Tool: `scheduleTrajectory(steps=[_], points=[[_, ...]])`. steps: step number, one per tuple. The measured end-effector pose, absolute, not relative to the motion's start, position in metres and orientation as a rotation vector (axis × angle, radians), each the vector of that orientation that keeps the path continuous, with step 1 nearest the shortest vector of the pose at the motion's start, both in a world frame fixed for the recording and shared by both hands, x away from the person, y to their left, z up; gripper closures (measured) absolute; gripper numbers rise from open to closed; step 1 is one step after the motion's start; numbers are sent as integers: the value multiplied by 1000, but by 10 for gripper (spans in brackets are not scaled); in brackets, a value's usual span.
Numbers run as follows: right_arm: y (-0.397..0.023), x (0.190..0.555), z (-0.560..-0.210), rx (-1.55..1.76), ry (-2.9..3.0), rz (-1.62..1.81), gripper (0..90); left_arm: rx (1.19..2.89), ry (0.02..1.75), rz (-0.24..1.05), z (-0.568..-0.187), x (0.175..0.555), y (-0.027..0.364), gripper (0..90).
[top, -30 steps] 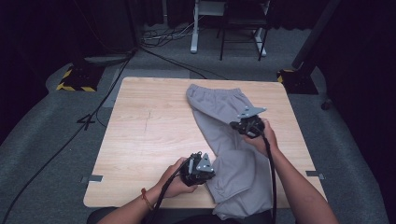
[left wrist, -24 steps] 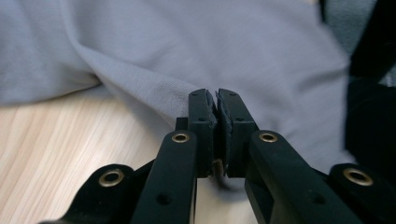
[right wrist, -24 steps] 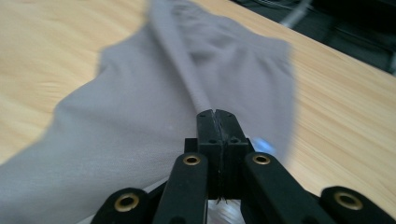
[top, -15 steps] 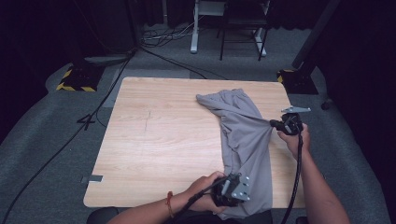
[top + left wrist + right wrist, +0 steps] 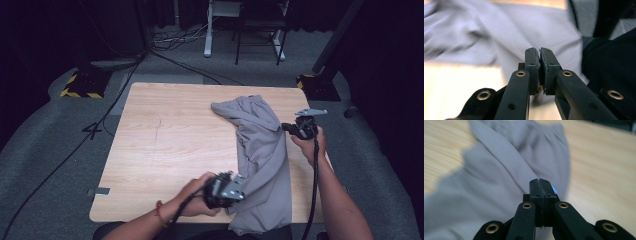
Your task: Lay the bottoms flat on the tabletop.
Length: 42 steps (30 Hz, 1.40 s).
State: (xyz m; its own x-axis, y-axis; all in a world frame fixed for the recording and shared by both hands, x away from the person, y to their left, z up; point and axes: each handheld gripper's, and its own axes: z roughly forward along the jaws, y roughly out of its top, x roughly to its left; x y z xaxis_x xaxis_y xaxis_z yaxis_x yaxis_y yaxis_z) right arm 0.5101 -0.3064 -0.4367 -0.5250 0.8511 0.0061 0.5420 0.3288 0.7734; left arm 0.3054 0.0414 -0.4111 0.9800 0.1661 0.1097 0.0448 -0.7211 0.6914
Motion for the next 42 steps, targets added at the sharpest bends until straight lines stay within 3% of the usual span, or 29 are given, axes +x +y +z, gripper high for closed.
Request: scheduleTrajectory(steps=[8, 14, 20, 24, 26, 27, 29, 31, 33, 37, 42], points=[[-171, 528, -388, 891, 2343, 1137, 900, 2393, 256, 163, -409, 273, 128, 850], [-69, 518, -390, 637, 2489, 1105, 900, 2411, 153, -1, -421, 236, 134, 848], [-7, 511, -419, 535, 2613, 1083, 899, 2418, -24, -115, -418, 211, 129, 835], [29, 493, -440, 459, 2694, 1105, 898, 2400, 20, -123, -419, 212, 131, 755], [42, 482, -446, 418, 2736, 1127, 876, 2368, 150, -35, -418, 218, 133, 562], [47, 475, -448, 387, 2757, 1138, 862, 2347, 189, -16, -417, 223, 136, 545], [52, 464, -451, 342, 2786, 1142, 806, 2320, 260, 48, -416, 231, 139, 481], [49, 459, -450, 342, 2777, 1157, 644, 2325, 348, 171, -413, 240, 138, 383], [34, 460, -443, 387, 2729, 1154, 566, 2305, 409, 253, -411, 255, 138, 324], [-32, 473, -424, 546, 2616, 1233, 484, 2242, 519, 303, -415, 305, 136, 311], [-132, 477, -414, 649, 2479, 1092, 452, 2234, 691, 388, -433, 388, 128, 346]])
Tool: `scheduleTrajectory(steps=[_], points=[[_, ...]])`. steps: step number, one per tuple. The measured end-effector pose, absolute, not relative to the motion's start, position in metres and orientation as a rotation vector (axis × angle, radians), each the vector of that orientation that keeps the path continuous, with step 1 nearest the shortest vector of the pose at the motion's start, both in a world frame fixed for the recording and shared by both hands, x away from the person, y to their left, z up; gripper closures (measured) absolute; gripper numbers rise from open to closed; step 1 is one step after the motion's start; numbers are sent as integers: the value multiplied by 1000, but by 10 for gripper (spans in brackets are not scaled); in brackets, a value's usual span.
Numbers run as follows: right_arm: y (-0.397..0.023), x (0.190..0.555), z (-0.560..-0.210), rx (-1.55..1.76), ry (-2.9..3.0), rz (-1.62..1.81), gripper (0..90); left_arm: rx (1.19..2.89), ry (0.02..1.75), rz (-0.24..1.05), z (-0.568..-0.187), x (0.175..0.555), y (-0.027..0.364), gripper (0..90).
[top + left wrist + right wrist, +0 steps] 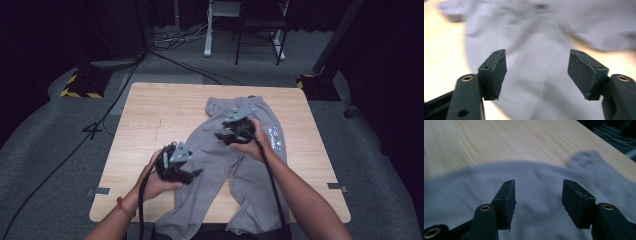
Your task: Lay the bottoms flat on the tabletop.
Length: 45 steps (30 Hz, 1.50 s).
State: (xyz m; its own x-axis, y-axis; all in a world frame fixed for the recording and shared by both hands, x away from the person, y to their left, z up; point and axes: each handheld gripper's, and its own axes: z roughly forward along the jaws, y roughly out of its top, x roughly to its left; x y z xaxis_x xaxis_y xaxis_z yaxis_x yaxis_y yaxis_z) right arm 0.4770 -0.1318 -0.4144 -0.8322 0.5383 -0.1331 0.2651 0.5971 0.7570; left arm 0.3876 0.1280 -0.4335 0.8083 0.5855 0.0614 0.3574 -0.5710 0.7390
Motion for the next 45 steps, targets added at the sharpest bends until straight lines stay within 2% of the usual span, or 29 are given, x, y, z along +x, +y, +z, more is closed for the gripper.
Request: scheduleTrajectory(steps=[3, 5, 8, 10, 11, 14, 21, 26, 33, 36, 39, 43, 45], points=[[-187, 477, -423, 711, 2437, 958, 446, 2268, 749, 344, -447, 430, 118, 358], [-221, 479, -433, 797, 2431, 908, 439, 2297, 782, 371, -456, 451, 111, 375], [-258, 482, -451, 908, 2424, 865, 443, 2325, 837, 378, -469, 471, 105, 417], [-271, 481, -461, 942, 2432, 839, 446, 2346, 842, 323, -478, 476, 107, 501], [-275, 479, -466, 952, 2443, 827, 447, 2372, 848, 336, -482, 476, 107, 501], [-282, 473, -479, 955, 2475, 779, 448, 2368, 834, 314, -486, 468, 115, 596], [-291, 457, -484, 1006, 2479, 835, 454, 2404, 771, 300, -485, 425, 134, 597], [-301, 441, -486, 1038, 2464, 867, 434, 2378, 803, 339, -487, 389, 155, 591], [-316, 417, -487, 1059, 2482, 885, 389, 2352, 867, 294, -487, 359, 177, 588], [-322, 408, -487, 1069, 2492, 888, 363, 2383, 873, 282, -485, 348, 175, 556], [-323, 401, -485, 1037, 2499, 853, 352, 2410, 845, 336, -481, 346, 167, 385], [-317, 412, -473, 987, 2469, 906, 366, 2312, 821, 328, -469, 372, 154, 275], [-308, 426, -466, 968, 2455, 967, 371, 2260, 813, 305, -466, 396, 144, 278]])
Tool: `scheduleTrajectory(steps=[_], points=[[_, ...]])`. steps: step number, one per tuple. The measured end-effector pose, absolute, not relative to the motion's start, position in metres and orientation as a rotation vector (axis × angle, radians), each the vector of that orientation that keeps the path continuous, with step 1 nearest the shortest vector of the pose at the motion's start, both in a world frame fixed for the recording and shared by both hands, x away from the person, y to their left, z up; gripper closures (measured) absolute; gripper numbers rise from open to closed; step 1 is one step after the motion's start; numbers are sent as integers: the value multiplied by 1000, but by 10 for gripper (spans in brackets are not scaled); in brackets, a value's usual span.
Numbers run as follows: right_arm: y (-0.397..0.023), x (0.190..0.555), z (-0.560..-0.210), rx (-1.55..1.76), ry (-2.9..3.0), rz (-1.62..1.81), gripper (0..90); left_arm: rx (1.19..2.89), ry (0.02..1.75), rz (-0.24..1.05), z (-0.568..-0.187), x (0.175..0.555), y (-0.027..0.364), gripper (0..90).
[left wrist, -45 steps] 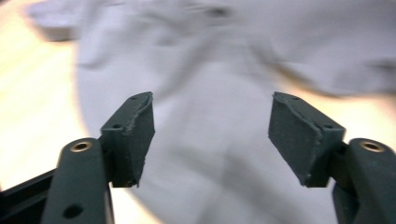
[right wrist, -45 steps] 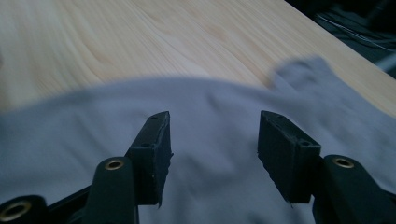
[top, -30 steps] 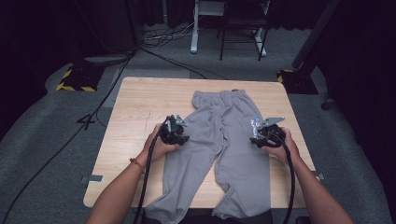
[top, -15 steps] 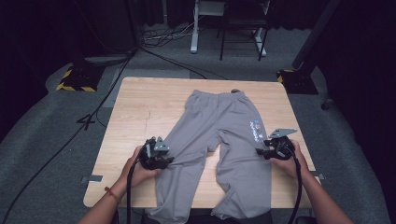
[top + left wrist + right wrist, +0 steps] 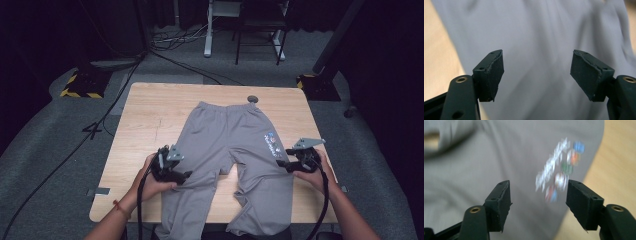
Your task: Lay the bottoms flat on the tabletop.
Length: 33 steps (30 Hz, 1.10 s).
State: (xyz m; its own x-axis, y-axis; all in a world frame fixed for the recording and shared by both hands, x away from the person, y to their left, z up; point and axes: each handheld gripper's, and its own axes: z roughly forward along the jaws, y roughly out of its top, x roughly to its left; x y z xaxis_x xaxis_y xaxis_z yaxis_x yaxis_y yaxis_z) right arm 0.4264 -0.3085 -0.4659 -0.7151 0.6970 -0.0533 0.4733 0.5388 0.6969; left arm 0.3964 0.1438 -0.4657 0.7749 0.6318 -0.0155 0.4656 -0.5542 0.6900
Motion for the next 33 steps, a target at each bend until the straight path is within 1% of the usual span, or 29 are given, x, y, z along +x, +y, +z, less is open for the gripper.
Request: scheduleTrajectory(steps=[2, 3, 6, 8, 11, 12, 14, 16, 19, 23, 28, 31, 33], points=[[-298, 448, -463, 962, 2444, 1008, 368, 2235, 808, 216, -466, 425, 133, 277], [-292, 461, -464, 974, 2441, 1046, 367, 2236, 801, 196, -466, 439, 126, 271], [-274, 498, -470, 1005, 2437, 1072, 360, 2261, 796, 219, -472, 473, 107, 275], [-264, 519, -475, 1021, 2430, 1105, 351, 2237, 813, 169, -479, 493, 100, 283], [-250, 539, -481, 1061, 2421, 1160, 336, 2234, 854, 144, -492, 514, 92, 299], [-246, 543, -483, 1080, 2422, 1177, 327, 2215, 842, 165, -496, 518, 90, 320], [-237, 551, -489, 1097, 2432, 1158, 325, 2190, 850, 186, -498, 527, 89, 325], [-230, 558, -495, 1098, 2443, 1100, 328, 2184, 847, 241, -501, 537, 87, 326], [-226, 566, -498, 1090, 2401, 1069, 330, 2186, 863, 262, -500, 553, 84, 334], [-232, 583, -500, 1139, 2329, 1029, 329, 2210, 866, 333, -501, 579, 80, 332], [-247, 612, -502, 1233, 2227, 1003, 319, 2173, 984, 376, -500, 615, 74, 326], [-244, 620, -499, 1277, 2202, 947, 316, 2207, 1023, 401, -495, 619, 70, 324], [-240, 616, -494, 1269, 2209, 911, 329, 2230, 1014, 368, -490, 611, 72, 340]])
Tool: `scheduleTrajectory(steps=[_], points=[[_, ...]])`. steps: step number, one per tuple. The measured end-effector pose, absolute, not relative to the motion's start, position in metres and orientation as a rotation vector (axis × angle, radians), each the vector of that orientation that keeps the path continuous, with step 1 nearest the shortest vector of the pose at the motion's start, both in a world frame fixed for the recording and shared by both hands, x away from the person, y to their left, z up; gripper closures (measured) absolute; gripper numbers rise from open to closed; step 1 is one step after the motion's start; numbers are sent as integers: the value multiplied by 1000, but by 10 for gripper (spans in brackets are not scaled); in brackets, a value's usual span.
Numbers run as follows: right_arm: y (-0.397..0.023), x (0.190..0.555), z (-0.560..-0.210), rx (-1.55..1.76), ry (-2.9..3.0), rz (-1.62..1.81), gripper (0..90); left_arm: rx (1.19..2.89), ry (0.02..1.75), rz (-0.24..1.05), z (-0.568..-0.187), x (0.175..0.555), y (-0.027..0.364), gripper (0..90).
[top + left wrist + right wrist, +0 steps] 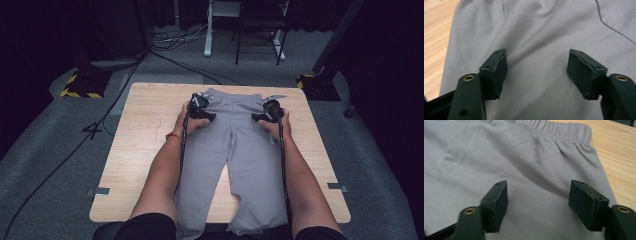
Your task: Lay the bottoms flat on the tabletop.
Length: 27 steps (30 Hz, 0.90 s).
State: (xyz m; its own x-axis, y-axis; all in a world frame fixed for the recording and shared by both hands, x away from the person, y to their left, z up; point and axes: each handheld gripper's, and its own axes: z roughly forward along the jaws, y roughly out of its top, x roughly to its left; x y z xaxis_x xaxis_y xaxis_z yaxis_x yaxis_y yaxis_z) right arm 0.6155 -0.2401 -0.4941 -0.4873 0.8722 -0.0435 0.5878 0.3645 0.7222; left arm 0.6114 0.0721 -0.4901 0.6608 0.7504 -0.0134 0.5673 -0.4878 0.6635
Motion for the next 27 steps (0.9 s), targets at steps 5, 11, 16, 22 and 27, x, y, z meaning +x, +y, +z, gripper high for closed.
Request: scheduleTrajectory(steps=[5, 11, 16, 22, 27], points=[[-244, 571, -473, 1143, 2308, 1009, 344, 2248, 840, 330, -473, 553, 95, 323], [-258, 475, -460, 958, 2454, 1044, 329, 2272, 736, 287, -468, 462, 128, 281], [-262, 407, -465, 860, 2530, 1030, 316, 2355, 668, 292, -483, 402, 136, 263], [-239, 350, -478, 736, 2632, 1068, 300, 2363, 638, 260, -490, 352, 138, 255], [-221, 322, -492, 634, 2707, 1006, 281, 2347, 632, 229, -497, 324, 134, 266]])
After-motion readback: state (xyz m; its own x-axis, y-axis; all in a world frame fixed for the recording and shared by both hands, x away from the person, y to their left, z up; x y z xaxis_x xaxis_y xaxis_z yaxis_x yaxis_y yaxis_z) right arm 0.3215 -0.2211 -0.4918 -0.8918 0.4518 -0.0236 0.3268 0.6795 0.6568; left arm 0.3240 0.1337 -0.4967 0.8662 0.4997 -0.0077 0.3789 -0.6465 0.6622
